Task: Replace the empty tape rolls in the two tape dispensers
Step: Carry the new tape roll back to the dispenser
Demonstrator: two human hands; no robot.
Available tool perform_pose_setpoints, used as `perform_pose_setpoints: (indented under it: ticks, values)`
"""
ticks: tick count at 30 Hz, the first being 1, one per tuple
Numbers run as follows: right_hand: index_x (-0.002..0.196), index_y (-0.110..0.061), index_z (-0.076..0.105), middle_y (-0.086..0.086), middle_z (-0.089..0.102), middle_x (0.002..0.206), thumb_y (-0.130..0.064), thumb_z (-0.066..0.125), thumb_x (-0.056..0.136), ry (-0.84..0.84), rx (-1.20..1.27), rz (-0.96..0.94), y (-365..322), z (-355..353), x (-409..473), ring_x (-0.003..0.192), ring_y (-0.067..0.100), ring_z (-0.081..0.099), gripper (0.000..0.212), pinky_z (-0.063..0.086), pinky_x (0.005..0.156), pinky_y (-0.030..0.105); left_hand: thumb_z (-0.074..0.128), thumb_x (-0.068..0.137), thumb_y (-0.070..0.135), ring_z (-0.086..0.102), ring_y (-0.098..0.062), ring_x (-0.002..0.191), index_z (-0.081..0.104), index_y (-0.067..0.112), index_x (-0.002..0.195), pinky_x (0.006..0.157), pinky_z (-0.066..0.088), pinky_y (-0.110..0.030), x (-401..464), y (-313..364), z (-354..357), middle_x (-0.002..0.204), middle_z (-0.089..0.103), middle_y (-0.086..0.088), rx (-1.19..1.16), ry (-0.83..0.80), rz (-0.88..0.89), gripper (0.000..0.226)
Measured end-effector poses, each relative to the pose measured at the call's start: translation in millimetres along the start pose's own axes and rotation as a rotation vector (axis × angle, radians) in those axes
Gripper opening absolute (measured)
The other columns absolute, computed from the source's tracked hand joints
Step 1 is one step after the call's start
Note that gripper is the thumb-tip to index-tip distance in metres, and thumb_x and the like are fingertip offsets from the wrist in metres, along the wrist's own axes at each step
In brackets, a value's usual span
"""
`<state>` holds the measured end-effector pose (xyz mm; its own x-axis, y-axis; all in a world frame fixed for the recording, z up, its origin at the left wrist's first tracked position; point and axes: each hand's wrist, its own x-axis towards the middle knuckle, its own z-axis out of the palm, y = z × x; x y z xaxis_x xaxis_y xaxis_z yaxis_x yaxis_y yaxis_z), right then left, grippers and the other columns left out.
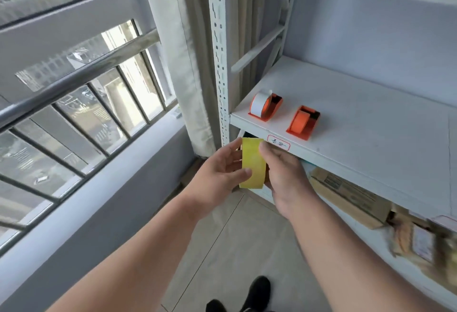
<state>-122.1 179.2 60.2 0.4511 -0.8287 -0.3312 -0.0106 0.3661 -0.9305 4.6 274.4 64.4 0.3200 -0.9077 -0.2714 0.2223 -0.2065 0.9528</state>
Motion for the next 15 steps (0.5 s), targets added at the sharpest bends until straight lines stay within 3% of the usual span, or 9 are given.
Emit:
perform_pose_setpoints:
  ticks: [3,6,12,15]
  values:
    - [0.118,-0.015,0.077,0.012,0.080,0.117,-0.028,0.062,0.098,-0.095,-0.009,-0.080,-3,-13,9,0.117,0.036,0.072,0.028,0.059,0.096,0.047,0.067,0.100,0.001,0.072,-0.031,0.122,0.054,0.012,0.151,0.108,0.056,-0.047,19,13,7,0.133,0.074,-0.016,0.014,0.023,0.017,0.054]
    - [0.127,-0.016,0.072,0.008,0.079,0.123,-0.012,0.063,0.092,-0.200,-0.063,-0.171,-3,-25,16,0.118,0.023,0.073,0.036,0.059,0.098,0.037,0.060,0.107,0.008,0.073,-0.040,0.118,0.062,0.008,0.144,0.104,0.058,-0.052,36,24,18,0.125,0.077,-0.018,0.013,0.081,0.011,0.037]
    - [0.113,-0.017,0.075,0.000,0.080,0.102,0.014,0.054,0.094,-0.169,-0.055,-0.162,-18,-41,27,0.092,0.008,0.074,0.041,0.057,0.075,0.020,0.055,0.109,0.009,0.076,-0.031,0.113,0.058,0.007,0.144,0.097,0.063,-0.045,62,25,26,0.122,0.078,-0.016,-0.005,0.032,0.010,0.035]
    - [0.100,-0.016,0.076,-0.003,0.080,0.088,0.005,0.055,0.097,-0.050,-0.017,-0.118,-25,-39,36,0.079,0.007,0.072,0.030,0.056,0.071,0.022,0.061,0.105,0.002,0.074,-0.035,0.110,0.052,0.006,0.146,0.101,0.060,-0.050,79,25,24,0.125,0.074,-0.027,0.007,-0.039,0.023,0.043]
